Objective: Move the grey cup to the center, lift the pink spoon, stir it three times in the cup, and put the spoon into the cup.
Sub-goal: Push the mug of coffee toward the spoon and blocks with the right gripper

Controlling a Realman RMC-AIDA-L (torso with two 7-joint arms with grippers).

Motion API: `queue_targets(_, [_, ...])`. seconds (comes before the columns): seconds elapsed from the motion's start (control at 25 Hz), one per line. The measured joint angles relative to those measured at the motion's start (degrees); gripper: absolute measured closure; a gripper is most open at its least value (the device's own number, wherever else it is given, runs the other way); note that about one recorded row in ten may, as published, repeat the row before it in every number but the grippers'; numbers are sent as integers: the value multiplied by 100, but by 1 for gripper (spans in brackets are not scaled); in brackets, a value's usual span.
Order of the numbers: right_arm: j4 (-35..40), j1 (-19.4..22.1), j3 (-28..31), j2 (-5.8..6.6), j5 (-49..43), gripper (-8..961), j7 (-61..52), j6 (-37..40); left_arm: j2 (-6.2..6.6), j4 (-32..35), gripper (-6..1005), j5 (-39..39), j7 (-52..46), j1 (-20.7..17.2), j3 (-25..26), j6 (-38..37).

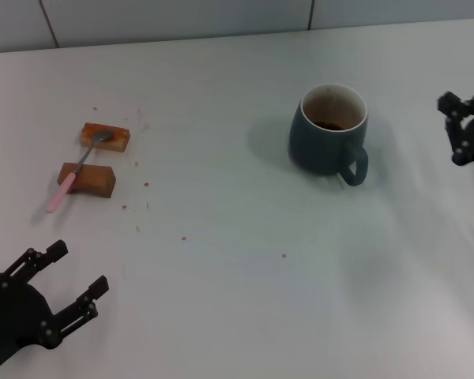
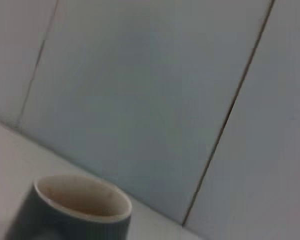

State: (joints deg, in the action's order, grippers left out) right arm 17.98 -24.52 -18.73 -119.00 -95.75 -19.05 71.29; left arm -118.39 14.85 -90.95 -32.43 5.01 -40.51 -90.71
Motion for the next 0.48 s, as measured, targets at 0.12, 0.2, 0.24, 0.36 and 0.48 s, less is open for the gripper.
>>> queue_targets(0.12, [-87,-286,-176,16,-46,919,474,-675,0,0,187,1,0,18,0,1])
queue_targets(0.2, [-95,-349,-244,15,-56,919,617,-808,-1,0,187,1,0,36,-1,19])
queue_targets(0.24, [-109,-409,-317,13,-57,919,755,-928,-5,0,187,2,-3,49,-1,31])
queue_targets(0.36, [-211,-565,-449,0,-58,918,1152,-1208,-6,0,187,6,-25,67,6,35])
queue_targets(0.48, [-446,-769,-473,-5,-59,918,1660,-1475,-8,0,187,8,-49,82,43,36])
